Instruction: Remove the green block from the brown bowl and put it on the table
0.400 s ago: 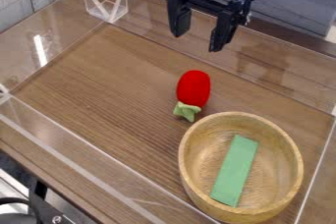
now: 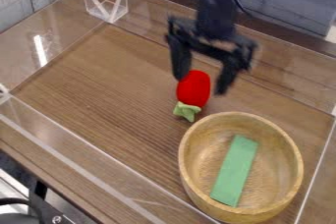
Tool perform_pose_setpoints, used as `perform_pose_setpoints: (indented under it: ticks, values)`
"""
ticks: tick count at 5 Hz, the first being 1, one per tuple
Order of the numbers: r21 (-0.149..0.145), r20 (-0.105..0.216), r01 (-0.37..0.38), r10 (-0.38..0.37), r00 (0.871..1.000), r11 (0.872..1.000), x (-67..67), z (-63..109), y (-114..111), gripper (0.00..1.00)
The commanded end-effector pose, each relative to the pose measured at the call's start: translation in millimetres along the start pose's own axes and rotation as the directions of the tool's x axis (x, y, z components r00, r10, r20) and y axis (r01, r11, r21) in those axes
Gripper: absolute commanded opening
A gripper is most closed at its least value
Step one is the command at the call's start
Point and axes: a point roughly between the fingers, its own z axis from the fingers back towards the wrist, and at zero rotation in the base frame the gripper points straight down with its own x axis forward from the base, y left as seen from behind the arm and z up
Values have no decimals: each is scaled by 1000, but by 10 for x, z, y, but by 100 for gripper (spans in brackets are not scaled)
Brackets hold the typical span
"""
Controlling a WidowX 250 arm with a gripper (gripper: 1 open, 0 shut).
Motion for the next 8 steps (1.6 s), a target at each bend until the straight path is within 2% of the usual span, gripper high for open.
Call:
perform_pose_setpoints:
  ticks: [1,2,3,4,6,7,8]
  values:
    - [-27,54,-46,47,997,999,-139,4,-361,100]
    - [-33,77,-56,59,995,998,-309,65,-571,100]
    - [-42,84,-87,91,992,995,-456,101,-685,100]
    - [-46,82,-129,132,988,991,-521,17,-752,100]
    - [-56,104,-203,208,973,978,-482,-81,-857,100]
    - [-52,115,-235,240,964,971,-447,-107,-898,100]
    - [-46,139,-237,241,961,970,-344,-120,-691,100]
